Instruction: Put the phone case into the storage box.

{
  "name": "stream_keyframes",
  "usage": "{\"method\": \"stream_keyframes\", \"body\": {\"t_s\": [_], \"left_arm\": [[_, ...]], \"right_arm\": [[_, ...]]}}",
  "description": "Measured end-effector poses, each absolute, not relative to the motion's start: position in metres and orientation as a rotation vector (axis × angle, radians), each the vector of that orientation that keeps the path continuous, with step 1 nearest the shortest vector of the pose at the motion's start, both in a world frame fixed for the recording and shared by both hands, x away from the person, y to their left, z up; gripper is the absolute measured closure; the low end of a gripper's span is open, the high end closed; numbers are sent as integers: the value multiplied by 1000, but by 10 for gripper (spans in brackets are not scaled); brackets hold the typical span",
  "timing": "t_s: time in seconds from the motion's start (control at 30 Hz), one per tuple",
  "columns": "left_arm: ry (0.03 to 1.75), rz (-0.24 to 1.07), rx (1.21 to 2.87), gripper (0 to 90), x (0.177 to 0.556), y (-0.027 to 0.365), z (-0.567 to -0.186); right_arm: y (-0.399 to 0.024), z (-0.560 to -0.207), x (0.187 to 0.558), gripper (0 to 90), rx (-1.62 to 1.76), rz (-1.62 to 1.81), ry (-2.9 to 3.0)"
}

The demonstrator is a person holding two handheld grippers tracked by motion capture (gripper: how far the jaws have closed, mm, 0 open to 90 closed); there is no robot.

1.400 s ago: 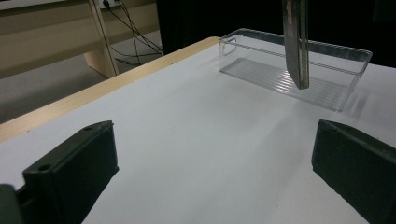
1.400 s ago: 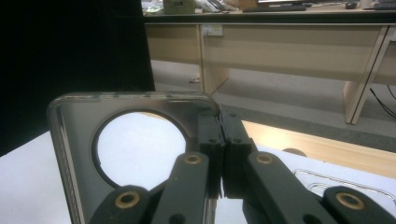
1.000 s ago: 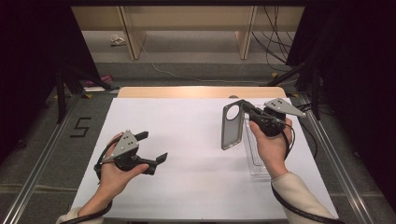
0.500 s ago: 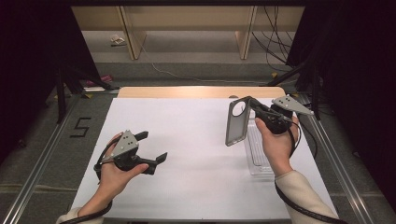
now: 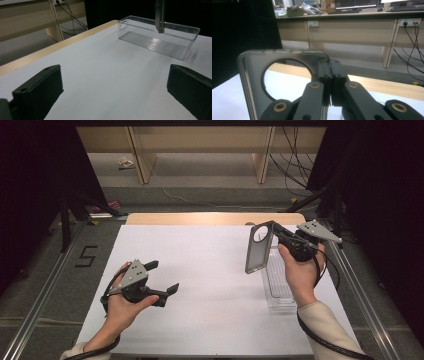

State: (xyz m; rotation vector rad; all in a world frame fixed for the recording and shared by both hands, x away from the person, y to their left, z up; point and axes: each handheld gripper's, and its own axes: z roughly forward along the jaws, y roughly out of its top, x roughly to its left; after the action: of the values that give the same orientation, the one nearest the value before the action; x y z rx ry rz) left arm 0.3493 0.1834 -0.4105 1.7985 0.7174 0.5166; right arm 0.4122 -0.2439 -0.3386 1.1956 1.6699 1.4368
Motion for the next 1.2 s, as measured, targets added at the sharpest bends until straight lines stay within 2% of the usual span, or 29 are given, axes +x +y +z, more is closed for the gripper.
{"method": "stream_keyframes", "body": {"t_s": [1.2], "left_arm": [[716,518,1796,0,350,184,-410]], "right_arm": [[-257,-336,415,892,1228,1433,1633]]}}
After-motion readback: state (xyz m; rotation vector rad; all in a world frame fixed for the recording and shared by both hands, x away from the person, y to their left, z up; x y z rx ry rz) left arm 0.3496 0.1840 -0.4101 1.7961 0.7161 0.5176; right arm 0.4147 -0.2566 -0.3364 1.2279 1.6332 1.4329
